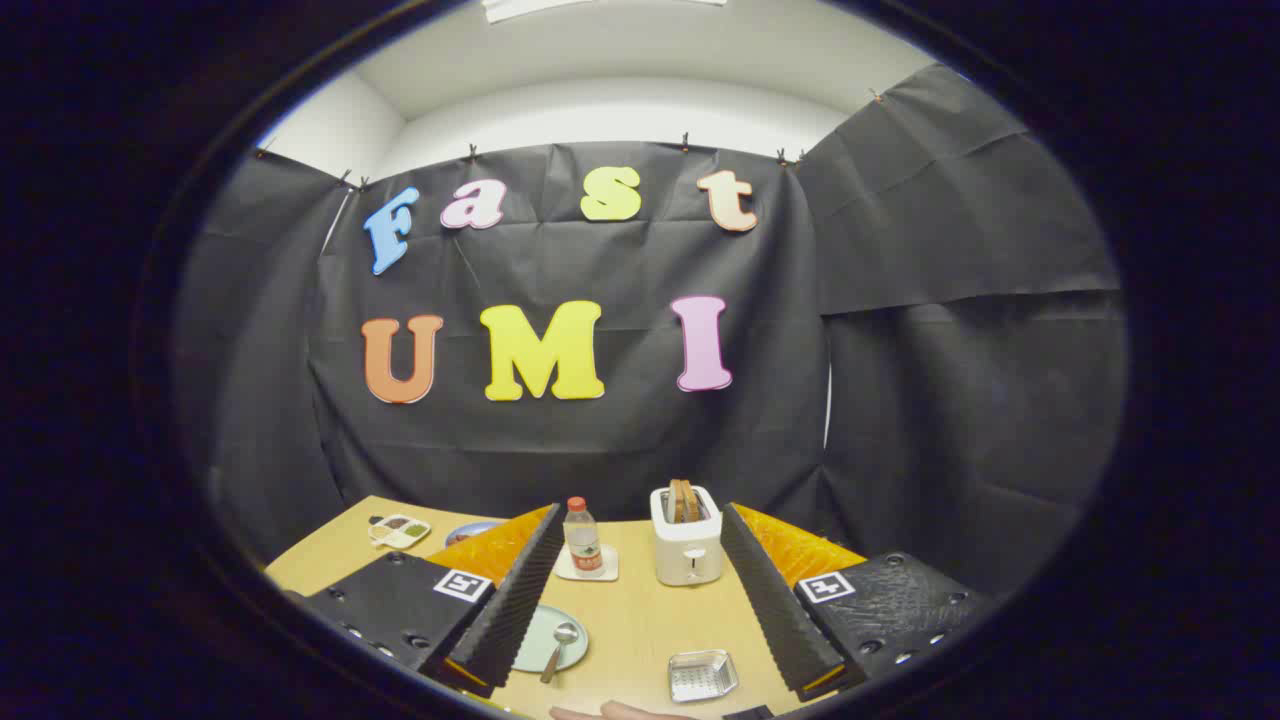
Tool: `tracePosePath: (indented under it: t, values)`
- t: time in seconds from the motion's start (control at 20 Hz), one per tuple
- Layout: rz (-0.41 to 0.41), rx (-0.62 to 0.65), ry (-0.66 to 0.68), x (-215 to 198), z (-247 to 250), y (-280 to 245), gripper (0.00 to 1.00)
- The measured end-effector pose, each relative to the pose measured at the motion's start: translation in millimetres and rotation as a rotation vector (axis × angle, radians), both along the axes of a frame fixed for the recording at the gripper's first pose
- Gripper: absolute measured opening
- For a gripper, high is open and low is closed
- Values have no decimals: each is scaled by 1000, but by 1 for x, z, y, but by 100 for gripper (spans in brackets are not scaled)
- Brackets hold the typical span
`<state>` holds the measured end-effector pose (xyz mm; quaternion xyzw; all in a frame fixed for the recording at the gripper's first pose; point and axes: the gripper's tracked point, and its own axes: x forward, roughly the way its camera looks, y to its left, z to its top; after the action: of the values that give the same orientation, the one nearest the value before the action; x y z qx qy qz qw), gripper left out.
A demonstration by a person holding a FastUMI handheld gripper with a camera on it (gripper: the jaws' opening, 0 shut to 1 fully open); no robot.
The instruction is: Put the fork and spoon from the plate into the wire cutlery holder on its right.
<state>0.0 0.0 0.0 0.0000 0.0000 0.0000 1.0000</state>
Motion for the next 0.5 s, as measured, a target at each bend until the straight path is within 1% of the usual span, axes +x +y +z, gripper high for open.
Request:
tracePosePath:
  t: [0.5]
  values:
    - [37,-8,-3,-11,2,-8,95]
